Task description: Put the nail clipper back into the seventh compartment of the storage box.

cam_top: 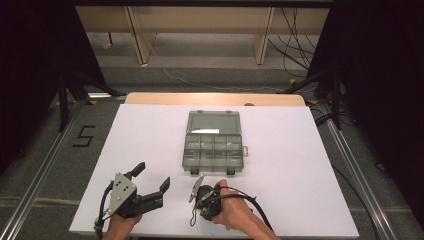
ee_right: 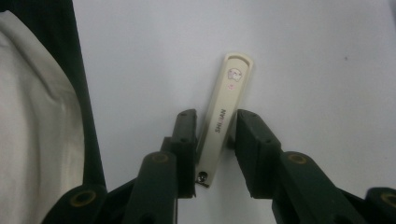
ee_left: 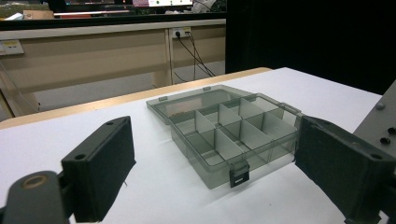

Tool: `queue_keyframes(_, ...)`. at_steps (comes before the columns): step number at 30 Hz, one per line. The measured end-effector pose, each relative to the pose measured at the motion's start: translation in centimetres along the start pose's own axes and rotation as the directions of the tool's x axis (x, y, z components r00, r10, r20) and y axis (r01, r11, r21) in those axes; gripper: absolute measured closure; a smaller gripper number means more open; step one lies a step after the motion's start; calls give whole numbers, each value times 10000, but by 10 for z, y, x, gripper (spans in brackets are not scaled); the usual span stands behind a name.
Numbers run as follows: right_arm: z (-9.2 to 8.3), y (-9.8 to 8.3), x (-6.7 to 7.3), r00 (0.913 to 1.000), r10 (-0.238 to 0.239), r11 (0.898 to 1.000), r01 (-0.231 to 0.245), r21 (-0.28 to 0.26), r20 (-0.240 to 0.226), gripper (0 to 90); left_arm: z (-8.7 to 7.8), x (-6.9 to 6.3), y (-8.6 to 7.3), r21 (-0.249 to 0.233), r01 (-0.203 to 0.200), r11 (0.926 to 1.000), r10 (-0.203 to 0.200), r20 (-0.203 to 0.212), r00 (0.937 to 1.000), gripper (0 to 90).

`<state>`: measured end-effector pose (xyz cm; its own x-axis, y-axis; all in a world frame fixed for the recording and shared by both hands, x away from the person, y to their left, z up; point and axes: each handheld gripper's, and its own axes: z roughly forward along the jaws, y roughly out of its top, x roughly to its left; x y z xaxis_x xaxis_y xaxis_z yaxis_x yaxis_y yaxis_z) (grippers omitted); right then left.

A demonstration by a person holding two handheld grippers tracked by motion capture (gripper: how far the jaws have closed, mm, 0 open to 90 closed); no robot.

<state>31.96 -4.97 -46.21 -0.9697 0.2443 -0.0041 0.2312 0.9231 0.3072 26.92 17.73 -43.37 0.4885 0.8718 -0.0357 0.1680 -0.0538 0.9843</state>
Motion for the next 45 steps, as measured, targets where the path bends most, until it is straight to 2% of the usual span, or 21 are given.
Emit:
queue_keyframes(7,0,2,2,9998,210,9996,-209,176,-15,771,0,0,0,7,-4,10000,4,-8,10000,117)
queue_keyframes(12,0,4,3,9998,160,9994,-162,317,69,773,0,0,0,-10,-2,10000,2,-13,10000,117)
queue_keyframes(13,0,4,2,10000,6,9997,-8,262,49,773,0,0,0,-44,7,10000,-7,13,10000,117)
queue_keyframes(17,-1,3,2,9996,283,9994,-282,182,-47,773,0,1,0,-21,23,10000,-23,-2,10000,117)
queue_keyframes(21,-6,3,-2,9999,155,9998,-154,91,-50,773,-1,1,0,-24,8,10000,-8,6,10000,117)
queue_keyframes(22,-11,2,-6,9999,-70,10000,70,-6,155,773,-1,1,0,-23,5,10000,-5,-5,10000,117)
queue_keyframes(24,-12,1,-6,9998,-12,10000,13,-42,206,773,-1,1,0,-15,-3,10000,3,-12,10000,117)
queue_keyframes(26,-20,0,-8,9994,323,9987,-319,-390,106,773,-1,1,0,-32,1,10000,-1,-1,10000,117)
queue_keyframes(28,-25,-1,-12,9994,281,9982,-269,-540,215,774,-1,1,0,-18,10,10000,-10,-12,10000,117)
queue_keyframes(34,-41,-6,-24,9969,607,9943,-559,-911,502,774,0,1,0,-66,7,10000,-7,20,10000,117)
queue_keyframes(38,-52,-12,-37,9903,1104,9832,-965,-1547,839,773,0,1,0,-59,25,10000,-25,-3,10000,117)
queue_keyframes(43,-57,-16,-45,9865,1271,9782,-1074,-1776,1034,773,0,0,0,0,21,10000,-21,-26,10000,117)
queue_keyframes(45,-59,-19,-52,9829,1442,9733,-1200,-1955,1144,773,0,1,0,31,-3,10000,3,-11,10000,117)
